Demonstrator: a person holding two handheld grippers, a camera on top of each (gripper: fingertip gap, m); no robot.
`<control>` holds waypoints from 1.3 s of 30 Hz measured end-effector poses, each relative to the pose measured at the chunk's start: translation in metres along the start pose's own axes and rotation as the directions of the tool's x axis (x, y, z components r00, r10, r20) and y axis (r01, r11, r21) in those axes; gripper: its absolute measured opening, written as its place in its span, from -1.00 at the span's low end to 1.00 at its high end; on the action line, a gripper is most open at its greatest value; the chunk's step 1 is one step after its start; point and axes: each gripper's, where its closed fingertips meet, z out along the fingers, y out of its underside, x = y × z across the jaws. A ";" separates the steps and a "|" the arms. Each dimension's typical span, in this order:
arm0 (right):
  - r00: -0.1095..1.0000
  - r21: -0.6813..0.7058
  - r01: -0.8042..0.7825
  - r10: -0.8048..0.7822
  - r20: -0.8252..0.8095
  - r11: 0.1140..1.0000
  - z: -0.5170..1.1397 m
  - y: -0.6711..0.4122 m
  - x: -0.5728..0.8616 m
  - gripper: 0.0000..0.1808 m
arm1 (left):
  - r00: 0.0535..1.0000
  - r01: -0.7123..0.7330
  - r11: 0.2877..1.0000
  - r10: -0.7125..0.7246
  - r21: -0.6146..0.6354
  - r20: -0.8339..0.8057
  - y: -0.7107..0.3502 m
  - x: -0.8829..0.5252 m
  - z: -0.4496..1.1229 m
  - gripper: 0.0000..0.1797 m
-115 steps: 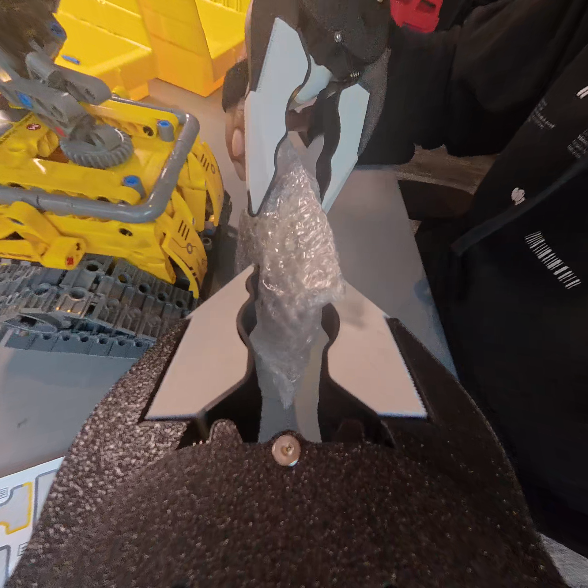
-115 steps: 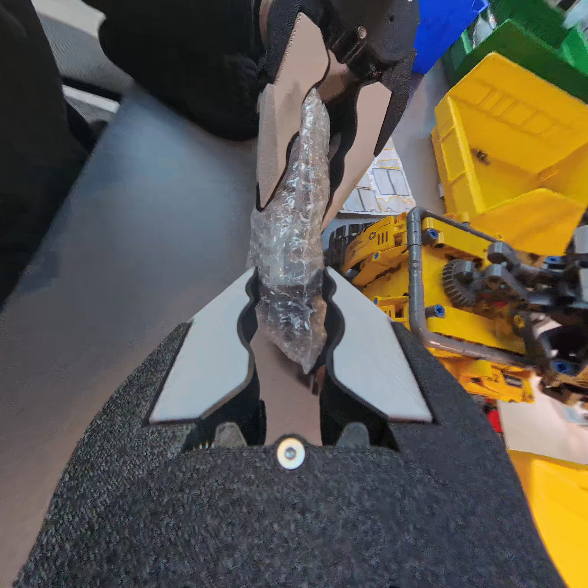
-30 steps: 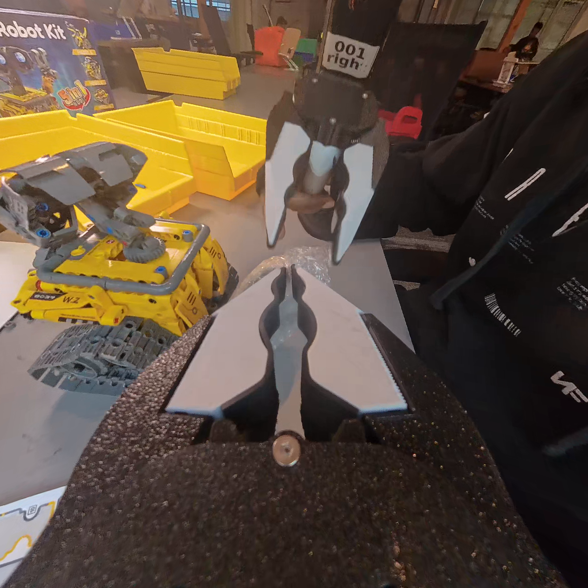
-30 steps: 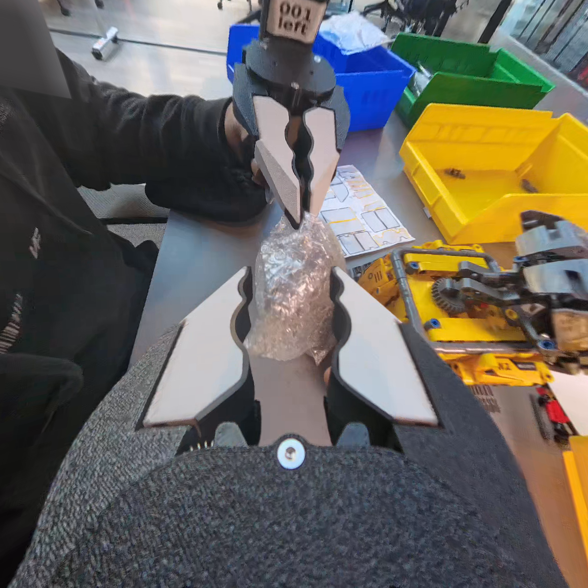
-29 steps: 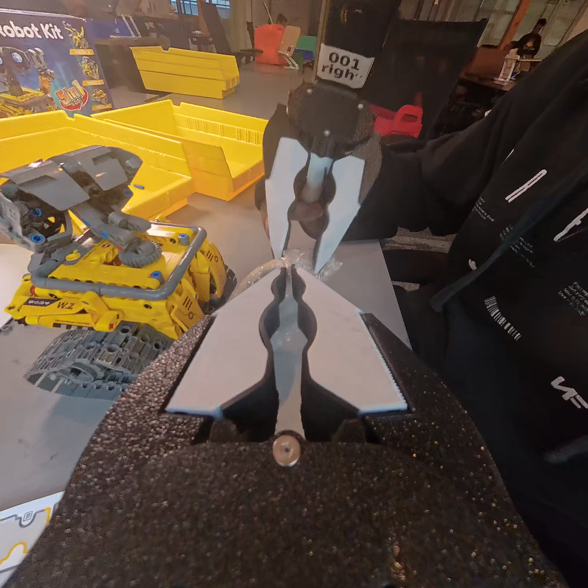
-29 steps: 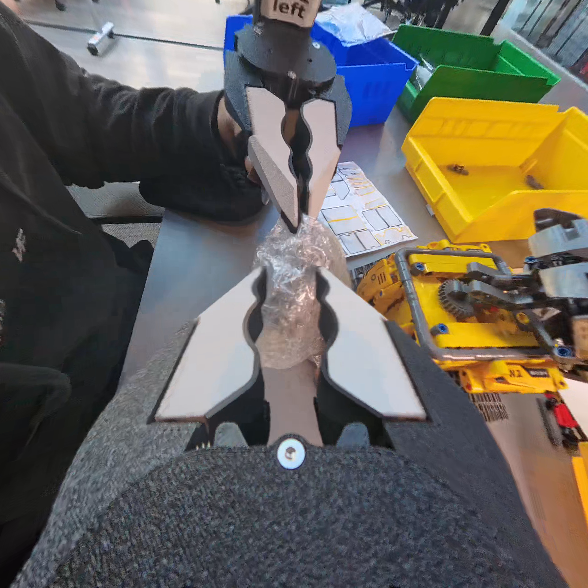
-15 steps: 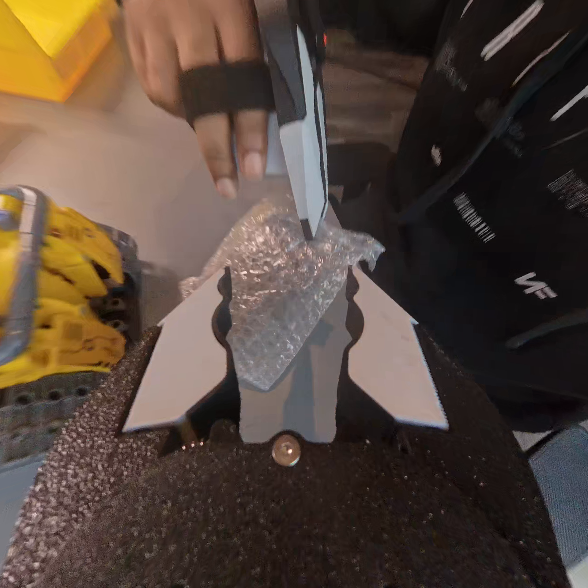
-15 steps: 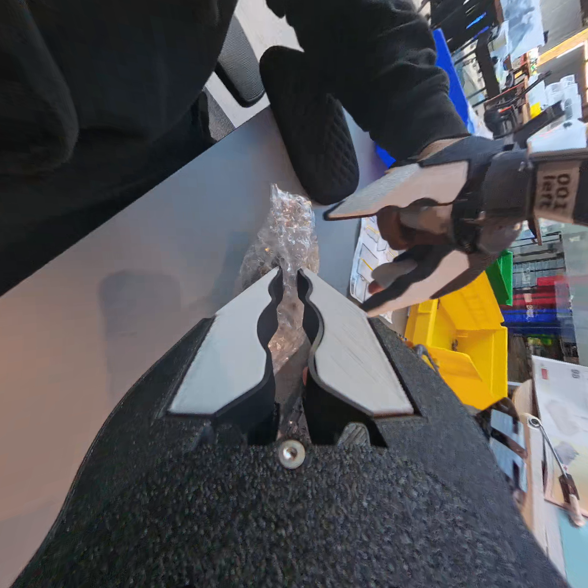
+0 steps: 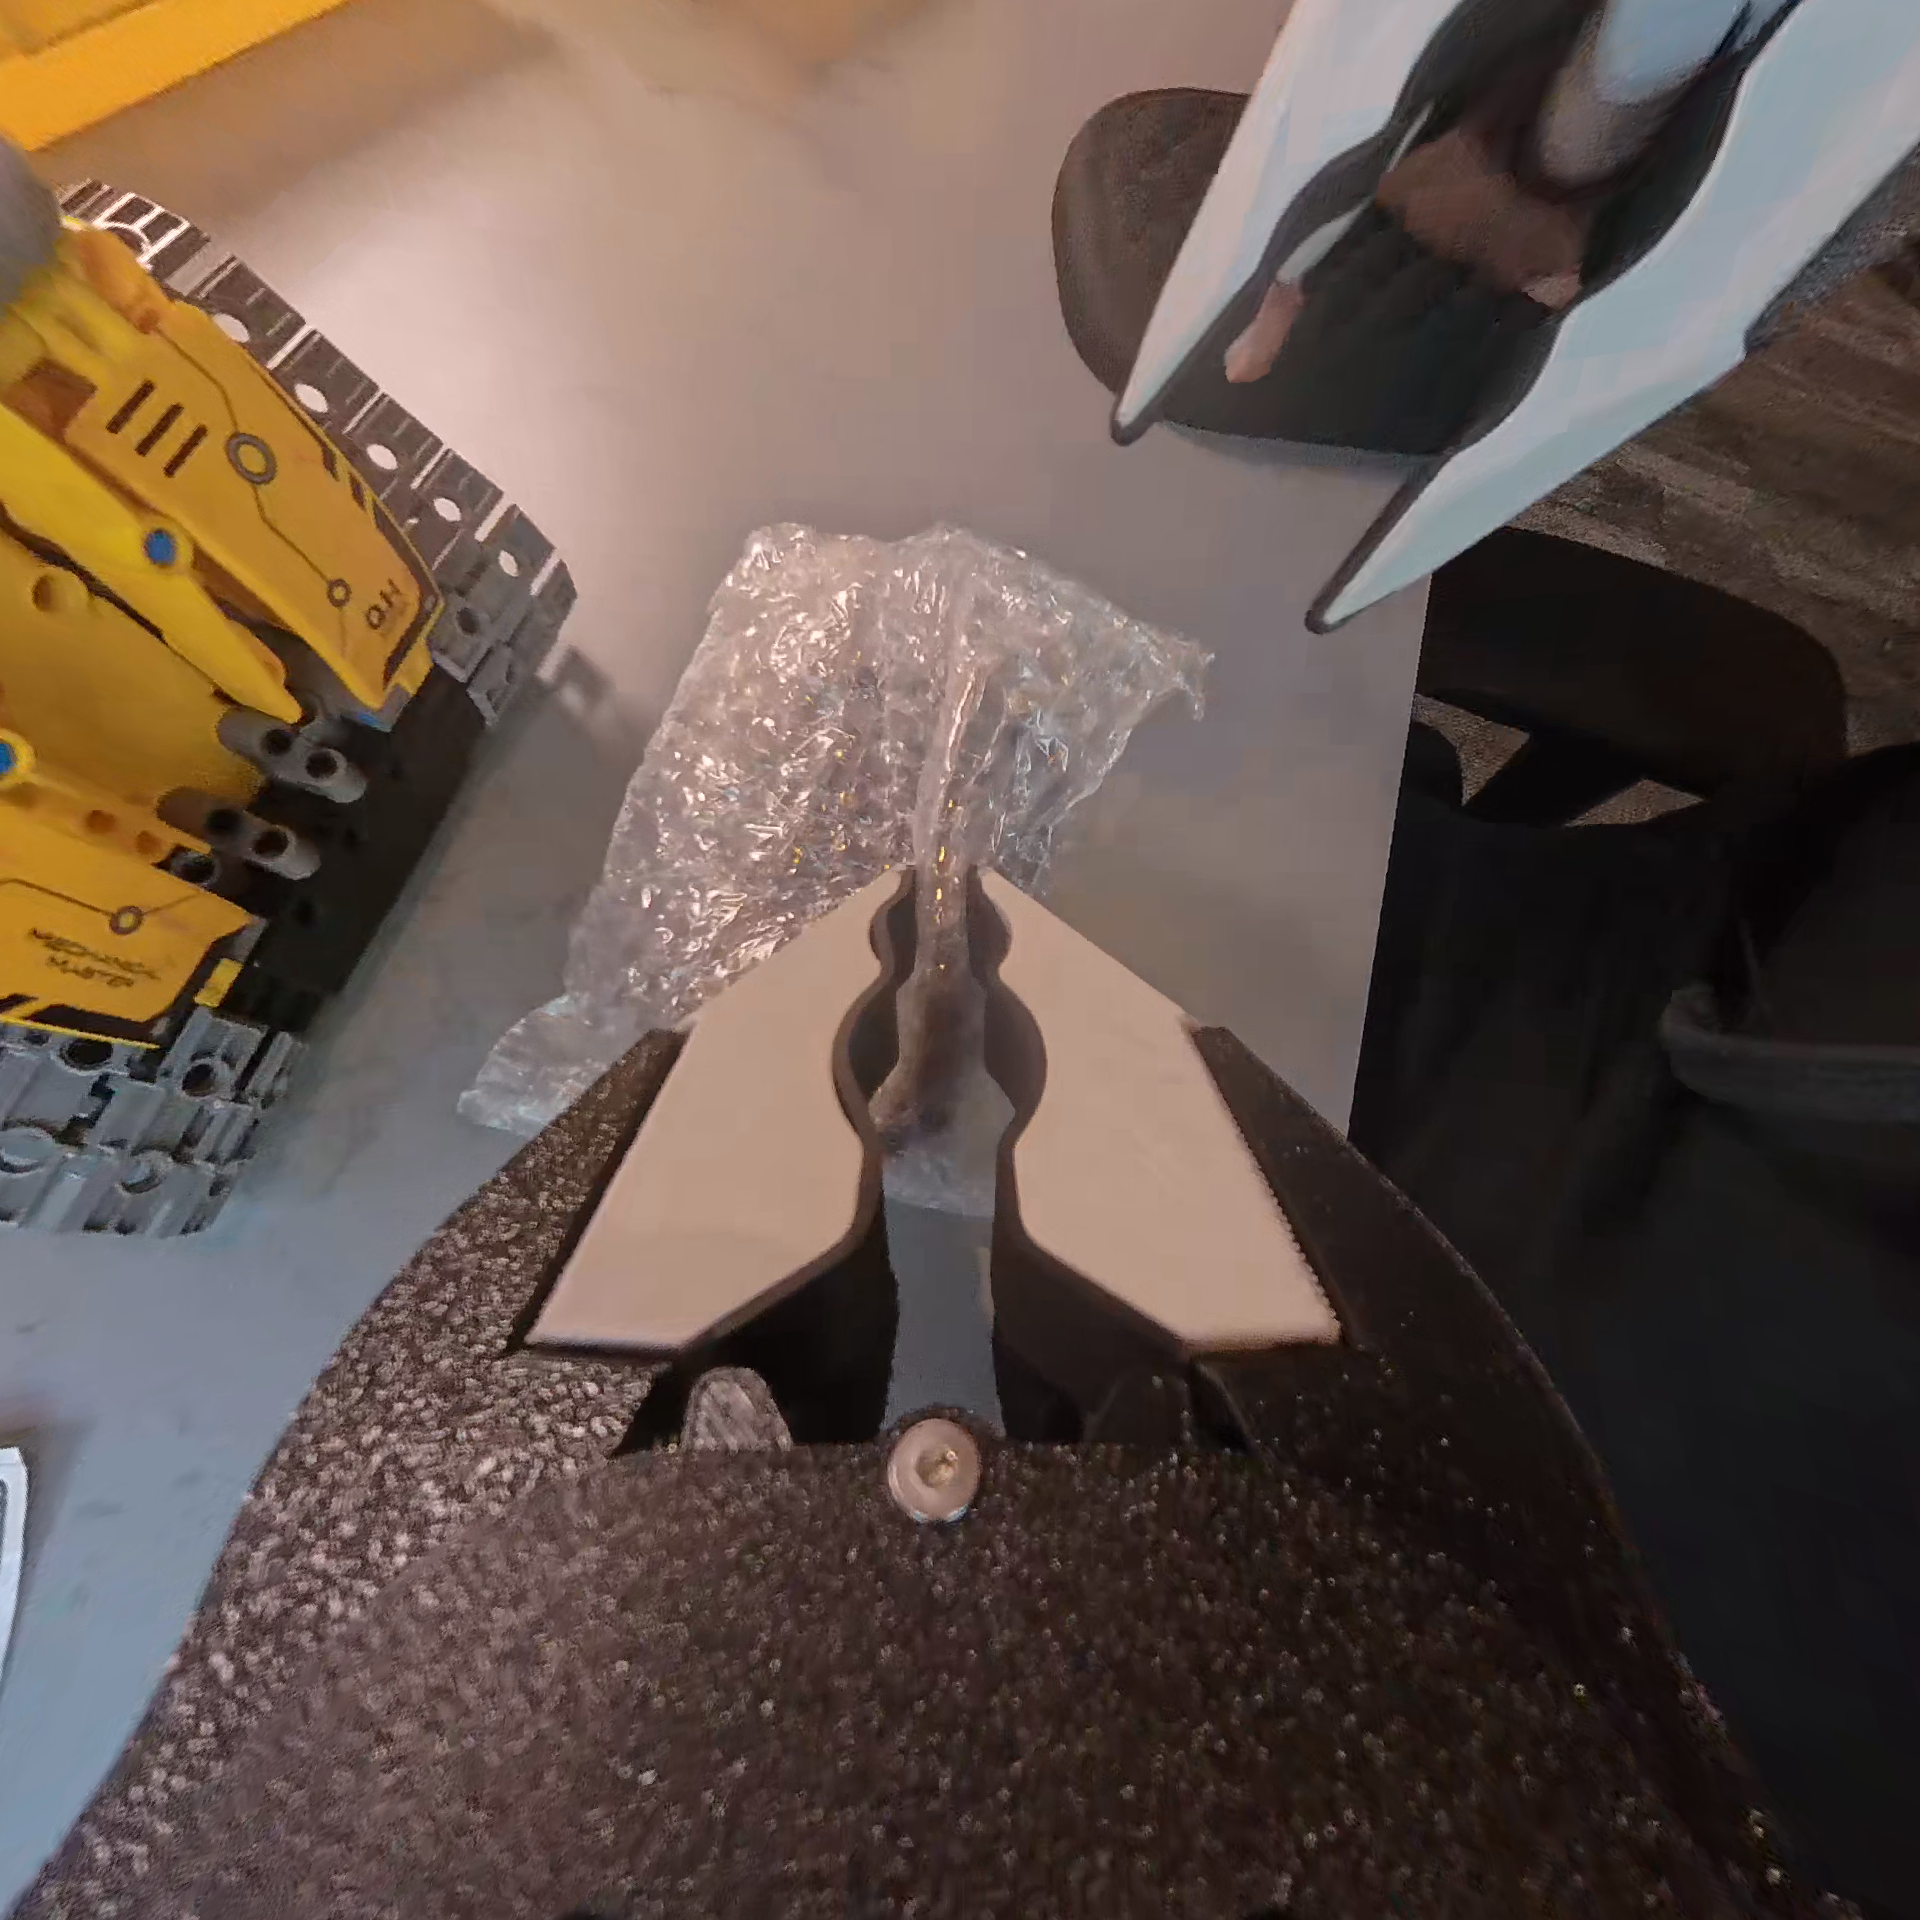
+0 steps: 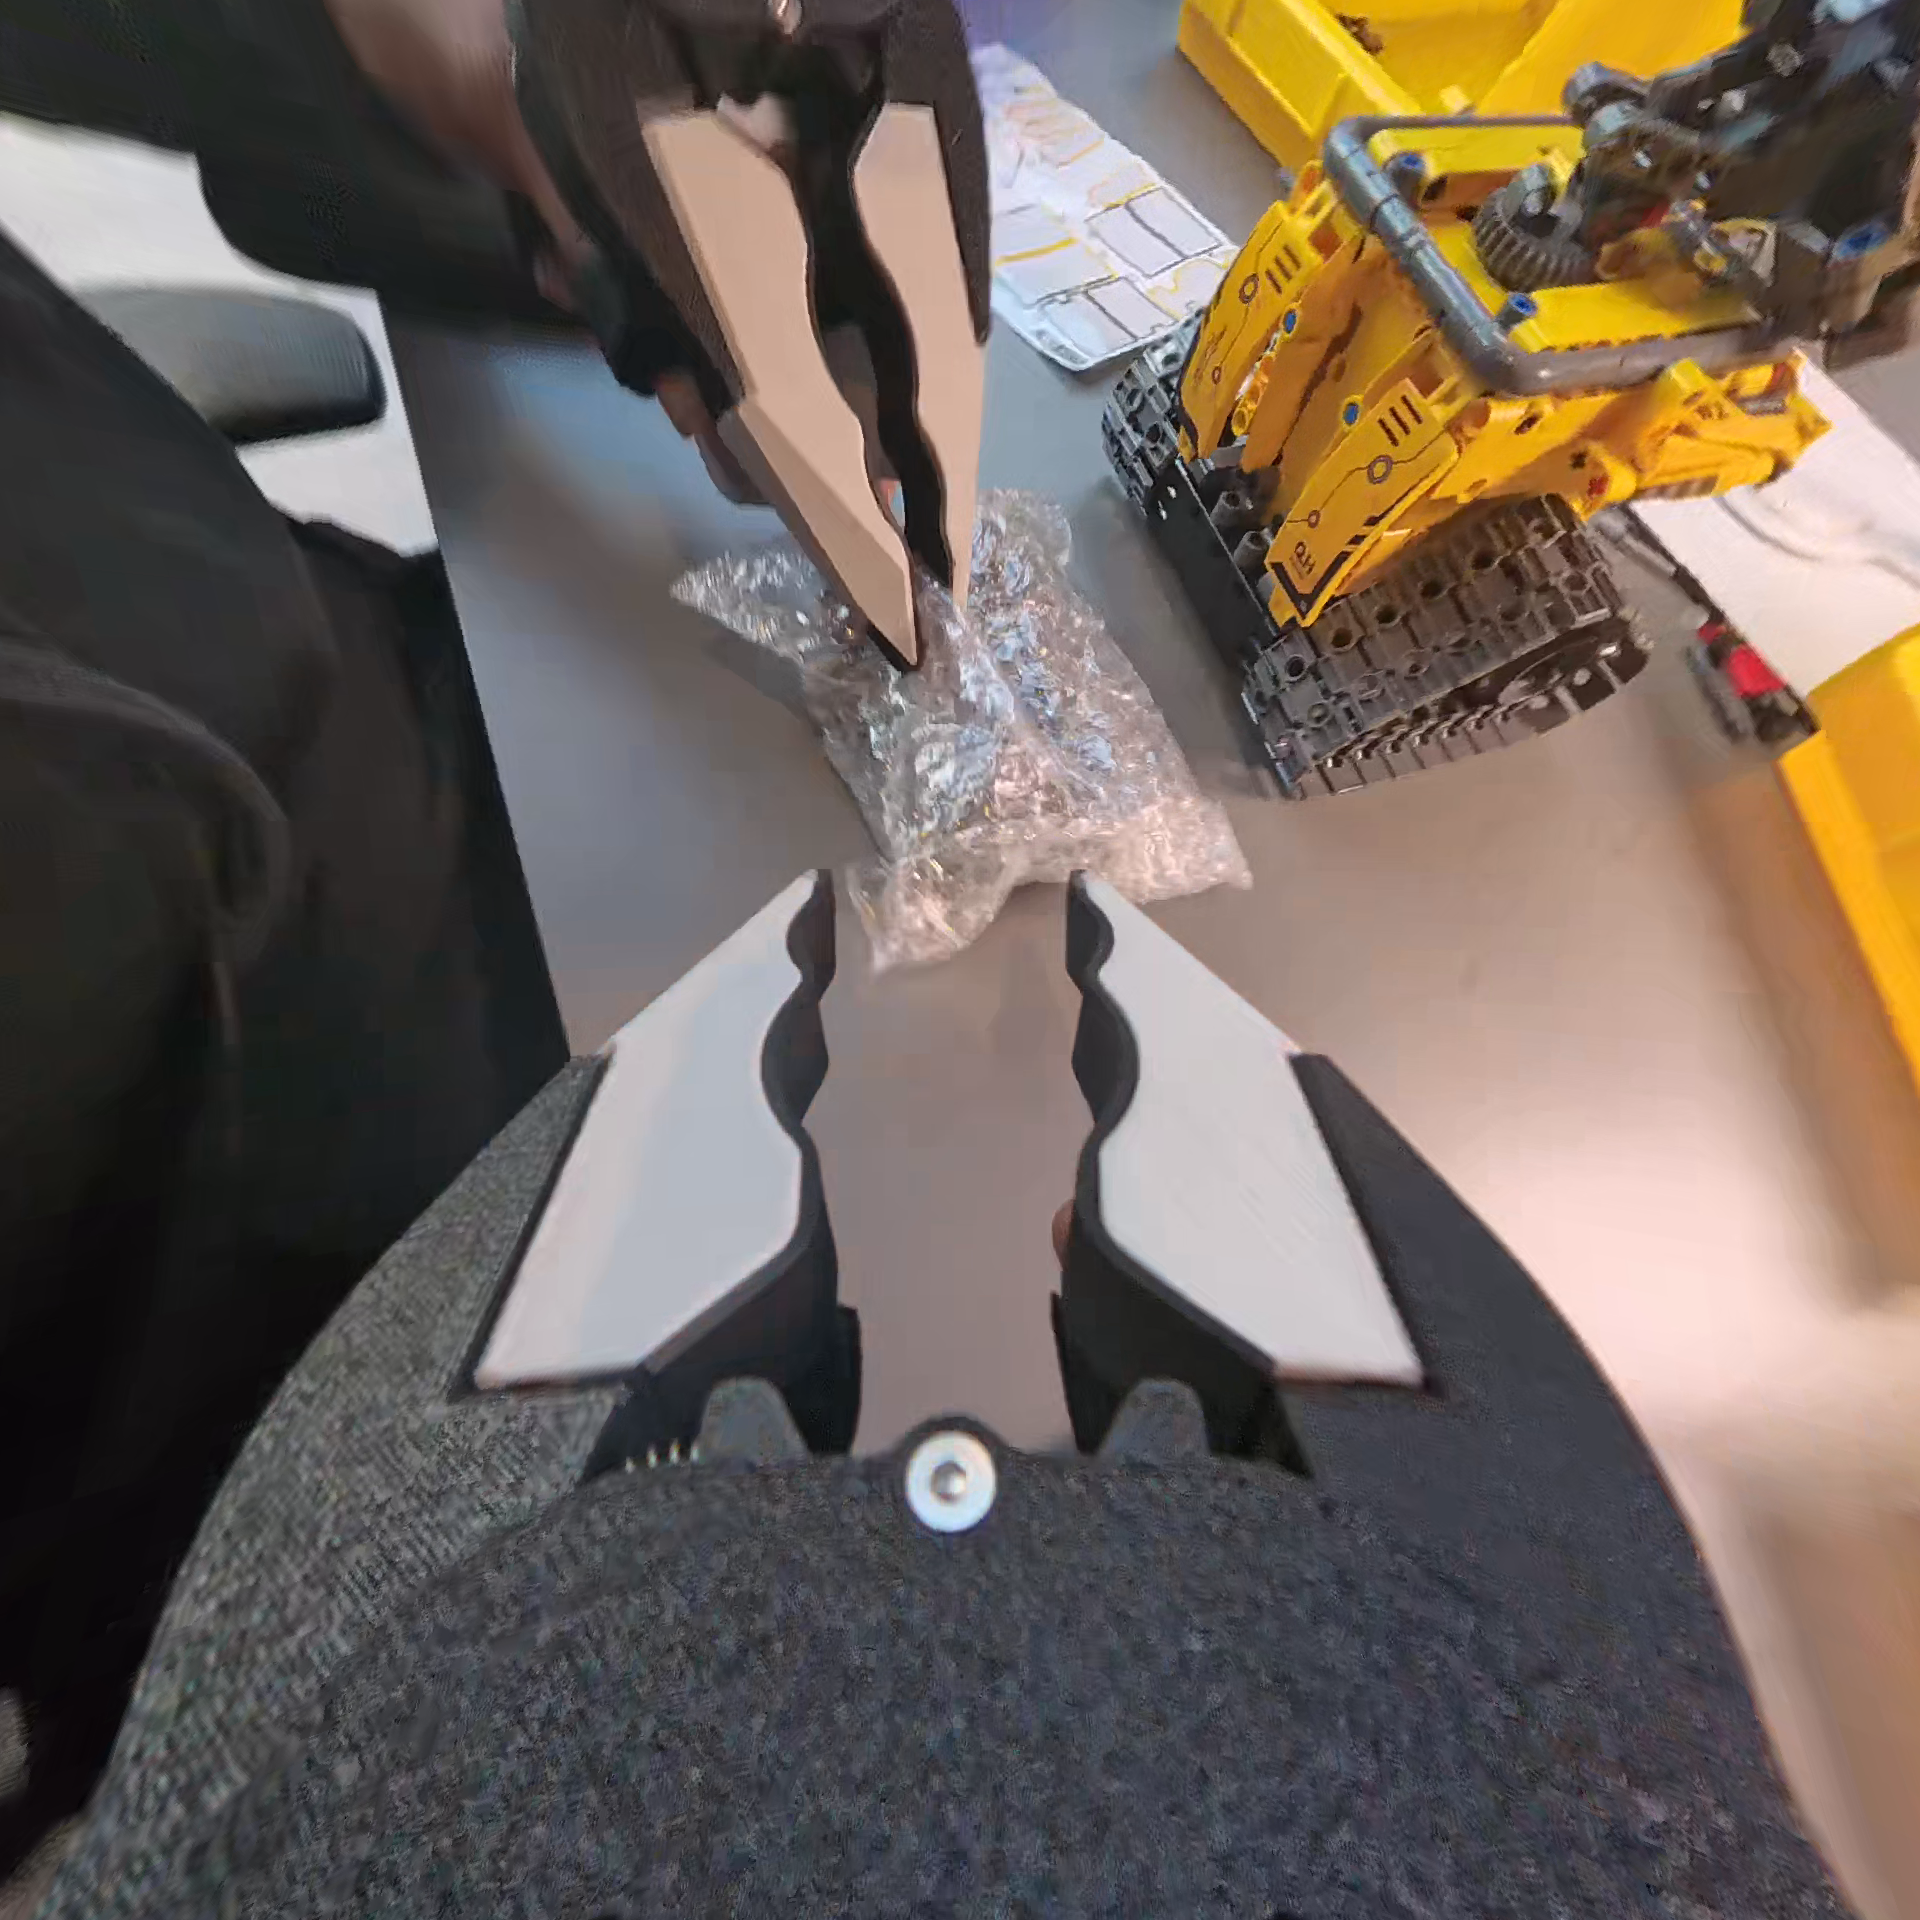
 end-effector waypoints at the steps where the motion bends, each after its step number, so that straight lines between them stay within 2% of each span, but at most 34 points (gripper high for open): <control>1: 0.995 0.025 -0.089 0.090 -0.031 0.996 0.001 -0.003 -0.003 -0.51 | 1.000 0.003 1.000 -0.003 0.011 0.008 0.000 0.001 0.000 -0.92; 3: 0.965 0.017 -0.233 0.234 -0.121 0.972 0.009 0.007 -0.002 -0.48 | 1.000 -0.002 1.000 0.001 0.016 0.030 0.001 0.003 0.000 -0.91; 5: 0.937 0.010 -0.285 0.281 -0.209 0.959 0.020 0.019 -0.002 -0.48 | 0.999 -0.009 1.000 0.008 0.018 0.040 0.001 0.008 0.000 -0.90; 6: 0.928 0.031 -0.302 0.302 -0.218 0.953 0.024 0.019 -0.005 -0.55 | 0.999 -0.019 1.000 0.018 0.019 0.047 0.001 0.010 -0.001 -0.90; 7: 0.914 0.073 -0.317 0.325 -0.241 0.946 0.025 0.017 -0.003 -0.71 | 0.998 -0.032 0.999 0.031 0.021 0.055 0.002 0.013 -0.002 -0.90; 9: 0.905 0.104 -0.323 0.339 -0.259 0.941 0.024 0.019 0.003 -0.83 | 0.997 -0.050 0.998 0.049 0.022 0.058 0.003 0.019 -0.004 -0.91; 11: 0.905 0.122 -0.363 0.381 -0.188 0.924 0.027 0.017 0.001 -0.91 | 0.996 -0.073 0.997 0.072 0.004 0.048 0.009 0.028 -0.005 -0.95; 14: 0.894 0.144 -0.436 0.446 -0.048 0.889 0.026 0.011 -0.005 -0.90 | 0.995 -0.094 0.996 0.094 -0.006 0.036 0.012 0.034 -0.013 -0.95; 19: 0.873 0.134 -0.487 0.474 0.120 0.863 0.025 0.003 -0.019 -0.88 | 0.992 -0.029 0.999 0.023 -0.046 -0.124 0.018 0.047 -0.024 -0.85; 23: 0.881 0.141 -0.471 0.459 0.111 0.871 0.017 0.000 -0.014 -0.80 | 0.978 -0.003 1.000 0.007 0.019 -0.209 -0.006 0.054 -0.036 -0.73; 25: 0.878 0.142 -0.478 0.467 0.107 0.867 0.014 -0.001 -0.011 -0.80 | 0.982 -0.020 0.999 0.027 0.044 -0.185 -0.019 0.050 -0.033 -0.71; 28: 0.890 0.093 -0.456 0.453 0.049 0.885 0.019 0.008 -0.007 -0.81 | 0.983 -0.054 0.999 0.054 0.005 -0.176 -0.022 0.054 -0.012 -0.64; 30: 0.880 0.097 -0.475 0.472 0.053 0.875 0.021 0.006 -0.006 -0.81 | 0.989 -0.104 0.993 0.099 -0.047 -0.112 -0.016 0.049 0.004 -0.59; 34: 0.891 0.054 -0.454 0.454 0.012 0.889 0.030 0.010 -0.004 -0.84 | 0.985 -0.171 0.981 0.170 -0.092 -0.021 -0.008 0.040 0.018 -0.79; 36: 0.907 0.014 -0.422 0.422 -0.010 0.907 0.037 0.015 -0.005 -0.96 | 0.984 -0.176 0.981 0.176 -0.079 0.002 -0.007 0.038 0.019 -0.86; 39: 0.921 0.007 -0.390 0.390 -0.004 0.921 0.040 0.015 -0.006 -1.00 | 0.981 -0.192 0.979 0.193 -0.073 0.009 -0.003 0.039 0.017 -0.97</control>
